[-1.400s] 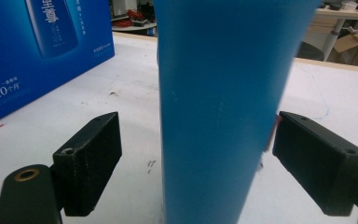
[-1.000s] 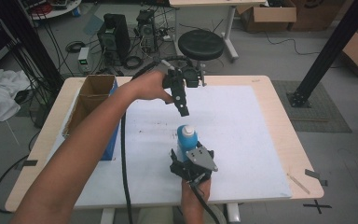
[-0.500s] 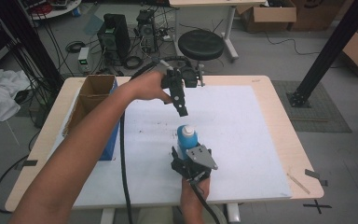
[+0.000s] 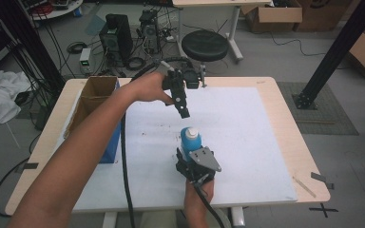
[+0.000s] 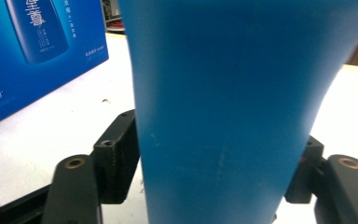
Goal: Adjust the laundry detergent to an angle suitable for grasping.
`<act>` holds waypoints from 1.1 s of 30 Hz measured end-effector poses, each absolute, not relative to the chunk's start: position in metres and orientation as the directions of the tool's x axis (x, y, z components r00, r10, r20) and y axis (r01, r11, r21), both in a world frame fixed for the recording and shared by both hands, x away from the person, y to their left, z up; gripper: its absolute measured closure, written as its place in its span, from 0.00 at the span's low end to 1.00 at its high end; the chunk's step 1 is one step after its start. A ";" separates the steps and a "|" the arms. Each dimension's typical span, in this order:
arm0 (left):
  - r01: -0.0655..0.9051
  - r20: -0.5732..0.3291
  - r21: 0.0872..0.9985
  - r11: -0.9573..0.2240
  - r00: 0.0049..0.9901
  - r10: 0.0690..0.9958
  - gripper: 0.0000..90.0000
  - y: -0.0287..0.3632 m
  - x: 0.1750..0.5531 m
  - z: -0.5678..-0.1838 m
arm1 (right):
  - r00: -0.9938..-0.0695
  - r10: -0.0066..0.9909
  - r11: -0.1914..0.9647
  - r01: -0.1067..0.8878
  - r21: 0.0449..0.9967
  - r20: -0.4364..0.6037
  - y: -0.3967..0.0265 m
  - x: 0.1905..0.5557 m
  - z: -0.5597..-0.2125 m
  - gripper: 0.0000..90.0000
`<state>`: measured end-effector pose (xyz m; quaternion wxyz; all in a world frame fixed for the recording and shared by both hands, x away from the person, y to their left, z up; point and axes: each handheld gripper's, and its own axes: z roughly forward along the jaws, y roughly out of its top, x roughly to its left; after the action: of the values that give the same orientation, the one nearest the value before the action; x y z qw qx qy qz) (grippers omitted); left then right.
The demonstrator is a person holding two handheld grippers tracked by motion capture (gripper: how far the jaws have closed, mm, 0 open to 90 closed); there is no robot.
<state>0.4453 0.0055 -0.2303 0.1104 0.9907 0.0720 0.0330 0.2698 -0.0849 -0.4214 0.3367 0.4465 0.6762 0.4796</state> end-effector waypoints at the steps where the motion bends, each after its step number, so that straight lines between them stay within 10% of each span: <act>1: 0.135 0.049 0.222 -0.966 0.988 0.149 0.26 0.006 0.445 -0.230 | -0.374 0.927 0.136 0.284 0.949 -0.021 -0.085 0.270 -0.421 0.39; 33: 0.176 0.059 0.232 -0.957 0.979 0.195 0.26 0.009 0.449 -0.229 | -0.591 0.805 0.240 0.243 0.940 -0.053 -0.111 0.272 -0.394 0.50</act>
<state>0.4494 0.0090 -0.2290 0.1135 0.9883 0.0940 0.0406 0.2719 -0.1110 -0.3941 0.2792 0.3560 0.7361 0.5034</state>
